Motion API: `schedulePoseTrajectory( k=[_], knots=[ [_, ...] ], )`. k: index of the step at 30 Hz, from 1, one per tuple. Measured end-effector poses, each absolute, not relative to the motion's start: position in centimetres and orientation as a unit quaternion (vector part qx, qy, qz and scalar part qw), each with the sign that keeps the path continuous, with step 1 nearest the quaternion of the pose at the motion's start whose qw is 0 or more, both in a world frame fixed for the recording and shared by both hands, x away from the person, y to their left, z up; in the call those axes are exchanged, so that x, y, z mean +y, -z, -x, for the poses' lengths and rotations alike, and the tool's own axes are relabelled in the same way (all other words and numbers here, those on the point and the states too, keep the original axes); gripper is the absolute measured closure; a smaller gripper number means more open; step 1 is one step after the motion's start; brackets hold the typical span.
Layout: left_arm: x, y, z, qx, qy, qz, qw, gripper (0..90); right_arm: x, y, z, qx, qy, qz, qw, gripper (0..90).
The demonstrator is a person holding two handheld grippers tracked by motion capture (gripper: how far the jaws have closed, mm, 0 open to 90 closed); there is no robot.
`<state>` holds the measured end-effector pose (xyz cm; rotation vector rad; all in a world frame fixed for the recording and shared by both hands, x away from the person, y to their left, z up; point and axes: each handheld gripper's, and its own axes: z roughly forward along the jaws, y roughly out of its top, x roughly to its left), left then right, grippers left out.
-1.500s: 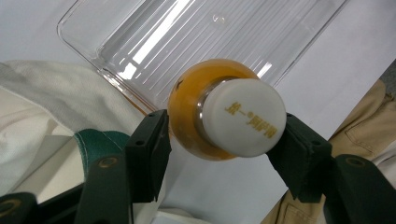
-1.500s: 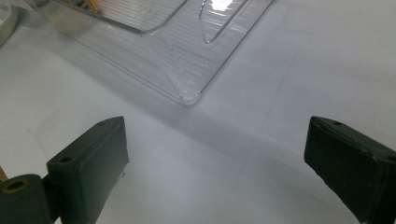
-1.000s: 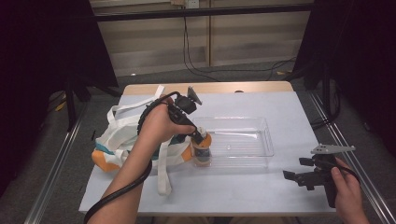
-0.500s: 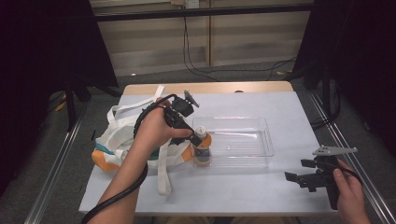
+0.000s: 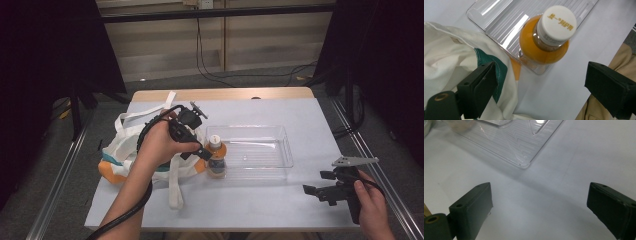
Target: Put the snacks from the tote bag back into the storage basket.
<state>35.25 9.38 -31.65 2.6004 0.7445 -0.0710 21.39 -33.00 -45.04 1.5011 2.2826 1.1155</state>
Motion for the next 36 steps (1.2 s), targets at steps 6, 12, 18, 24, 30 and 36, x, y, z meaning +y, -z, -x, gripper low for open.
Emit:
schedulePoseTrajectory(
  k=[6, 12, 18, 24, 30, 36],
  knots=[
    [10.2, 31.9, -34.9, 0.265, 0.025, -0.938, 0.223, 8.0, -33.0, 45.1, -21.4, 0.77, -0.376, -0.507, 0.095, 6.3],
    [11.0, 31.9, -34.6, 0.265, 0.02, -0.937, 0.227, 8.4, -32.9, 45.1, -21.5, 0.771, -0.377, -0.505, 0.095, 6.3],
    [11.8, 32.0, -34.4, 0.262, 0.021, -0.938, 0.227, 7.9, -32.8, 45.1, -21.5, 0.77, -0.378, -0.505, 0.095, 6.3],
    [12.7, 32.5, -34.1, 0.271, 0.02, -0.935, 0.227, 7.9, -32.9, 45.1, -21.6, 0.769, -0.379, -0.505, 0.096, 6.3],
    [13.5, 32.6, -33.9, 0.276, 0.02, -0.932, 0.233, 8.0, -32.9, 45.1, -21.6, 0.768, -0.378, -0.508, 0.095, 6.3],
    [14.2, 32.8, -33.7, 0.282, 0.02, -0.93, 0.236, 8.0, -32.8, 45.1, -21.7, 0.77, -0.378, -0.505, 0.096, 6.3]
  ],
)
